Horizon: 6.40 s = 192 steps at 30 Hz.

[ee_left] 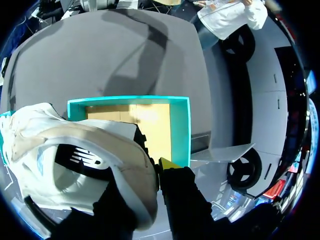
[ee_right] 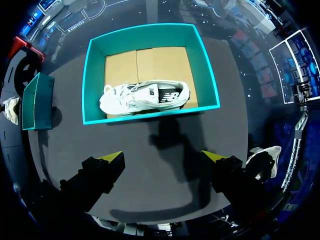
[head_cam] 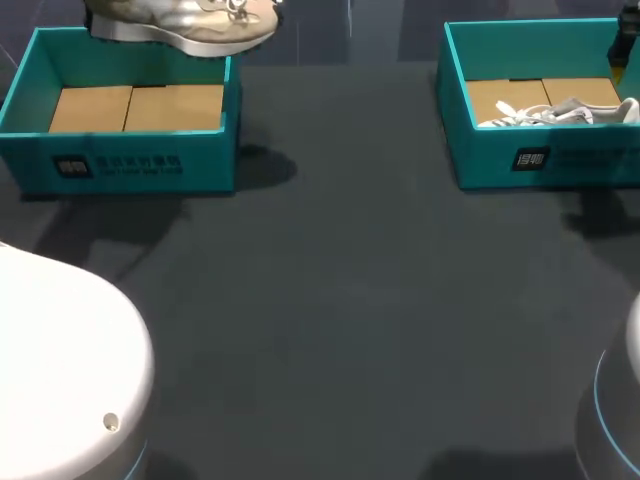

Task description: Take the shoe out of the shoebox, open the shoe tongue, remove and reinsert the insole, then place the shoe into the shoebox

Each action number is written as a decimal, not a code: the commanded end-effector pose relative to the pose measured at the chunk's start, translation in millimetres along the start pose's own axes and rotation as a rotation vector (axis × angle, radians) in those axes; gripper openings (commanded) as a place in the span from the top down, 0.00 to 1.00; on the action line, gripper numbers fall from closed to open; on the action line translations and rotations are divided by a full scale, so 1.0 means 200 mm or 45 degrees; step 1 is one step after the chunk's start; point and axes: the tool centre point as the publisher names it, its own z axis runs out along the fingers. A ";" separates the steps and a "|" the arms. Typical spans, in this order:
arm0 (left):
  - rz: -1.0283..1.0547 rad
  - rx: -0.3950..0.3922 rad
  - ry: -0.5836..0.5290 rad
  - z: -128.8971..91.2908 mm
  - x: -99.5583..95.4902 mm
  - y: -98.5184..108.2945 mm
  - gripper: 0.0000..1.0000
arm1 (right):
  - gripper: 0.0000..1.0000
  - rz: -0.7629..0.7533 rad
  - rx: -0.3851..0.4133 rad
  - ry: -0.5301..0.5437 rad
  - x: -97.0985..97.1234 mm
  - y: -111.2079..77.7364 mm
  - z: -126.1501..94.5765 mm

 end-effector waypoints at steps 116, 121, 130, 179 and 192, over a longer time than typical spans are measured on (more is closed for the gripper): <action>-0.153 -0.027 -0.290 0.49 -1.52 -1.70 0.00 | 0.00 0.001 0.000 -0.001 0.00 0.00 0.00; -0.371 0.163 -0.413 0.40 -1.38 -1.70 0.00 | 0.00 0.001 0.000 -0.001 0.00 0.00 0.00; -0.371 0.163 -0.413 0.40 -1.38 -1.70 0.00 | 0.00 0.001 0.000 -0.001 0.00 0.00 0.00; -1.546 1.540 -1.091 0.68 -1.13 -1.80 0.00 | 0.00 0.001 0.000 -0.001 0.00 0.00 0.00; -1.581 1.676 -1.278 0.83 -1.15 -1.79 0.00 | 0.00 0.001 0.000 -0.001 0.00 0.00 0.00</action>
